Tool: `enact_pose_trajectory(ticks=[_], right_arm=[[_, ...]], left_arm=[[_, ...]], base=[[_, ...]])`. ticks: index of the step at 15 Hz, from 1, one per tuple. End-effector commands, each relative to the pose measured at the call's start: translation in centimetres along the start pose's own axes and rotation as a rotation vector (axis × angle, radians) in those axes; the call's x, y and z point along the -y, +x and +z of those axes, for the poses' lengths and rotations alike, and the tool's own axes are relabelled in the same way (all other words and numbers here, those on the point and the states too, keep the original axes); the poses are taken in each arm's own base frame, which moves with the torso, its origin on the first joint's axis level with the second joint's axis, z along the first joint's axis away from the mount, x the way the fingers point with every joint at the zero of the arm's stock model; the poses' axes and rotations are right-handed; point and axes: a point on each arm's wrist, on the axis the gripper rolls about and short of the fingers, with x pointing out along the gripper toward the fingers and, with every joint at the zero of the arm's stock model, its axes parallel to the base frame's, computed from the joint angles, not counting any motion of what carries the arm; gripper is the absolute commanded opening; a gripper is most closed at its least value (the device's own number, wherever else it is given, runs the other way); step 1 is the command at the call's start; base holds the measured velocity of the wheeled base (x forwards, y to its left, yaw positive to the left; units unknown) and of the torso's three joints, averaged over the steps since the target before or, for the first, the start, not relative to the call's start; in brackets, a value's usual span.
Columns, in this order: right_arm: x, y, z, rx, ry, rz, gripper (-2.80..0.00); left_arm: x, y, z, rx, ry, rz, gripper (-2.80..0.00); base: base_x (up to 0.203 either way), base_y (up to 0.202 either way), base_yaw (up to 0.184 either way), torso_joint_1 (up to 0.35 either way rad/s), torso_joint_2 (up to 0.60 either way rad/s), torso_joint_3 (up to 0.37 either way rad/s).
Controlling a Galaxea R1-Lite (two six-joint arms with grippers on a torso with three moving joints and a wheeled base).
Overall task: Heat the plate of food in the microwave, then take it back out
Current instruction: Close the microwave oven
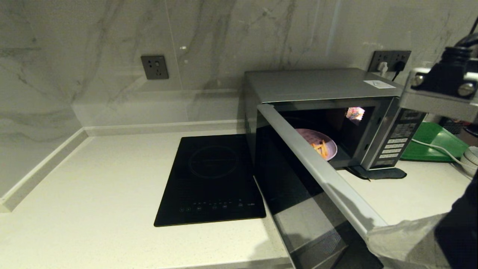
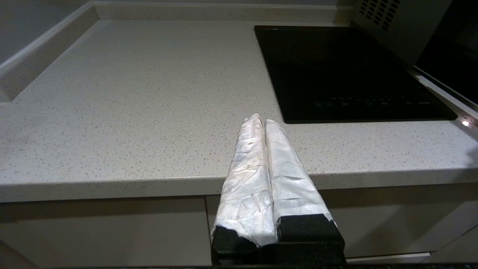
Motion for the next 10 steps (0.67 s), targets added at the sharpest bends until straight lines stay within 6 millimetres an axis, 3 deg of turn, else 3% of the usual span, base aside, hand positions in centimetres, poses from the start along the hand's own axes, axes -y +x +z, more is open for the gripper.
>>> enact_pose_trajectory(ticks=[1, 10], right_arm=[[-0.4, 0.6, -0.5, -0.072, -0.014, -0.011, -2.80], [-0.3, 2.5, -1.1, -0.157, 0.042, -0.115, -2.80]], left_arm=[[0.0, 0.0, 0.0, -0.001, -0.001, 0.001, -2.80], [0.0, 0.0, 0.0, -0.001, -0.001, 0.000, -2.80]], base=[[0.000, 0.000, 0.000, 0.000, 0.00, 0.000], [0.000, 0.000, 0.000, 0.000, 0.00, 0.000]])
